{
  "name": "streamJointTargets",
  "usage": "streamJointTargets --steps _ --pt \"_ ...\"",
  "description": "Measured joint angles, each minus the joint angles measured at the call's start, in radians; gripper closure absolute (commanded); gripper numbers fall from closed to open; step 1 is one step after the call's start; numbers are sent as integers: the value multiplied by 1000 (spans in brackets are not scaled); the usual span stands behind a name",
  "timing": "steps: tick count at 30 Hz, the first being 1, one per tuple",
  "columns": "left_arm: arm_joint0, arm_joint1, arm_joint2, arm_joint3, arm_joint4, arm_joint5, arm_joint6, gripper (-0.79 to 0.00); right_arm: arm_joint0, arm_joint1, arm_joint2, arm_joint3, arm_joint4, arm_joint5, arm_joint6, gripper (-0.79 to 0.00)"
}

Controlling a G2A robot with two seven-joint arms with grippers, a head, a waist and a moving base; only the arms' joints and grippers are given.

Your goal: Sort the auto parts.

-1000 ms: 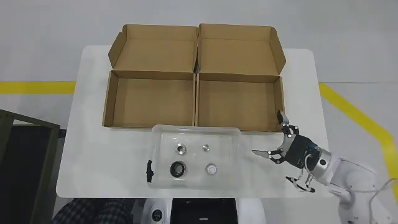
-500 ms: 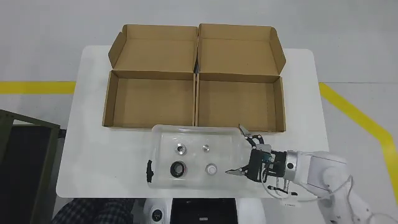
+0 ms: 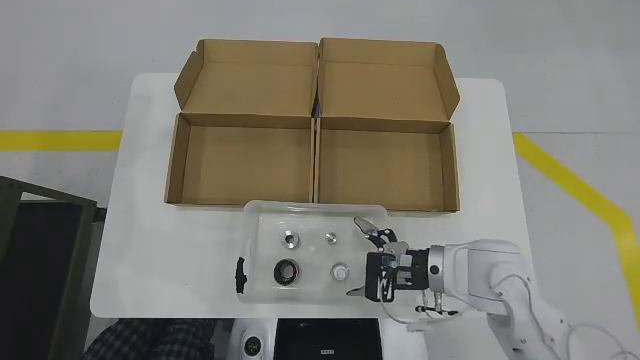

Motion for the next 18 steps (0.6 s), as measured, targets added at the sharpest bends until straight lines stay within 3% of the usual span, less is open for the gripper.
streamJointTargets --steps 9,13,16,18 --pt "0 0 0 0 0 0 0 -785 29 0 -60 1 5 56 96 -785" --pt "0 0 0 0 0 0 0 -785 36 1 -85 3 8 64 121 -720" --pt "0 0 0 0 0 0 0 -785 42 1 -101 7 5 69 139 -727" --pt "0 0 0 0 0 0 0 -785 46 2 -112 12 5 70 147 -674"
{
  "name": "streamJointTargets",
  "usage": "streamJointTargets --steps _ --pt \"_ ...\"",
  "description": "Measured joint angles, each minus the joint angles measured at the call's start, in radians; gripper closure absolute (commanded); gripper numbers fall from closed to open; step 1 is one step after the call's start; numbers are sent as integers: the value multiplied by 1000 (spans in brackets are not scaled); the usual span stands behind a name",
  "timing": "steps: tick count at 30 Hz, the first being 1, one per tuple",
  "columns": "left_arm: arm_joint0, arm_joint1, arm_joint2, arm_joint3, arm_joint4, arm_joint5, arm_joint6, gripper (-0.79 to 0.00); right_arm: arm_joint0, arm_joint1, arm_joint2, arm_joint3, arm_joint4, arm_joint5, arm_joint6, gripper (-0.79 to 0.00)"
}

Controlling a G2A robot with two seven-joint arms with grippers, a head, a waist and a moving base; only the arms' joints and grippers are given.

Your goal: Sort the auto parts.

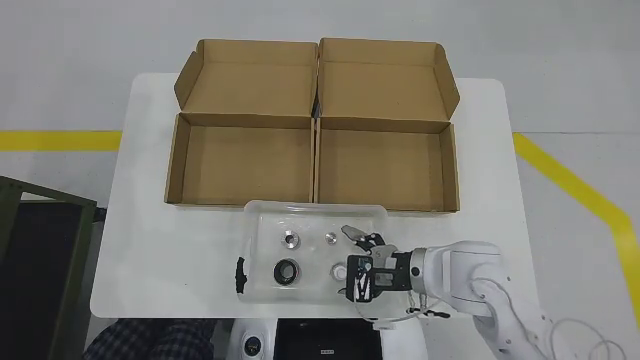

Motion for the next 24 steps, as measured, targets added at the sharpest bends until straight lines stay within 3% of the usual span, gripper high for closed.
streamJointTargets --steps 6,13,20,24 --pt "0 0 0 0 0 0 0 -785 13 2 -21 12 5 2 10 -585" --pt "0 0 0 0 0 0 0 -785 24 5 -41 27 5 6 19 -394" --pt "0 0 0 0 0 0 0 -785 35 9 -68 35 3 -7 28 -351" --pt "0 0 0 0 0 0 0 -785 44 10 -83 45 2 -16 29 -206"
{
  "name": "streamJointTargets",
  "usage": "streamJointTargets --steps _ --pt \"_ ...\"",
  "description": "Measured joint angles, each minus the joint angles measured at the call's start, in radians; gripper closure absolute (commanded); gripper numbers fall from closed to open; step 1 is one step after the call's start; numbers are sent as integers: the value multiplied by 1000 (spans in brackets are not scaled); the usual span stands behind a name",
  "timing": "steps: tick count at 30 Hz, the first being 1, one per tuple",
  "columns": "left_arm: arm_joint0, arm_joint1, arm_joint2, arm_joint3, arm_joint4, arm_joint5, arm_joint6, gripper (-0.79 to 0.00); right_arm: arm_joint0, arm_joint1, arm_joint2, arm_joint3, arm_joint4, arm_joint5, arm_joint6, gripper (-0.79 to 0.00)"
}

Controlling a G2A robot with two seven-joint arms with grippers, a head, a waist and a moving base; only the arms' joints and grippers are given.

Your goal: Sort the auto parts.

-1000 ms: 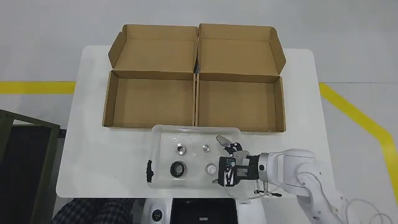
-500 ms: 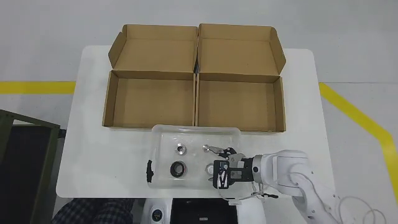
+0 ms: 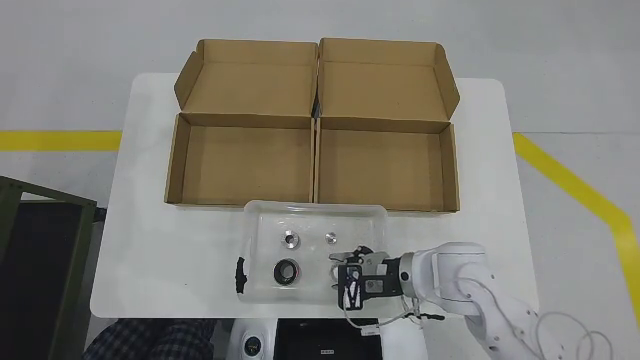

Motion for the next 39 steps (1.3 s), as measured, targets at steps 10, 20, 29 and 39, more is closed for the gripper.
streamJointTargets --steps 10,20,29,39 --pt "0 0 0 0 0 0 0 -785 13 8 2 5 25 -22 -41 0" --pt "0 0 0 0 0 0 0 -785 -31 27 97 -67 47 -17 -197 0" --pt "0 0 0 0 0 0 0 -785 -30 30 175 15 136 5 -483 0" --pt "0 0 0 0 0 0 0 -785 0 18 183 110 245 63 -700 0"
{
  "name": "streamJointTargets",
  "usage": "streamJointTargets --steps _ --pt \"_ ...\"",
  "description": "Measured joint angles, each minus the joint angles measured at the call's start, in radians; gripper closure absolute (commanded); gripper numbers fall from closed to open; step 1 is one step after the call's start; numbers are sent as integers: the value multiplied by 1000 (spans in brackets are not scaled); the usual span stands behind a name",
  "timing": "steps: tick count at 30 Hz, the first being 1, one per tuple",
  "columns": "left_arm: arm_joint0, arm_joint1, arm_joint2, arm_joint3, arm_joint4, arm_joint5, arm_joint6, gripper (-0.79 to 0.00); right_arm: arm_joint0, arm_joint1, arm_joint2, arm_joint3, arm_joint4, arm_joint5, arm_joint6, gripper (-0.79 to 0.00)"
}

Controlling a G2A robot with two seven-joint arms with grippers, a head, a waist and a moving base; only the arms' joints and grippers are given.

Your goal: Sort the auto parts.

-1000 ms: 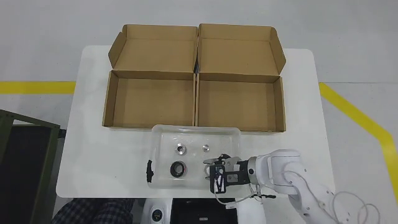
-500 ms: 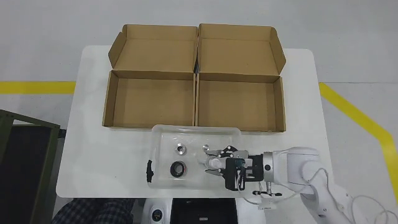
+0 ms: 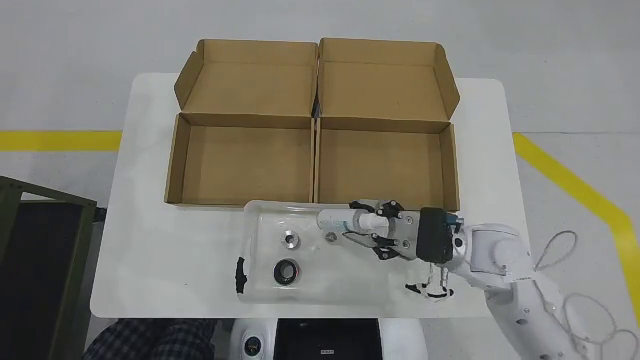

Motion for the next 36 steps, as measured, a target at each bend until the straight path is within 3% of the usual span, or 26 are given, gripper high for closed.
streamJointTargets --steps 18,29,36 --pt "0 0 0 0 0 0 0 -785 15 -8 43 32 162 -2 -105 0" --pt "0 0 0 0 0 0 0 -785 18 -12 43 8 131 26 -77 0" --pt "0 0 0 0 0 0 0 -785 48 -19 14 -9 34 112 2 0"
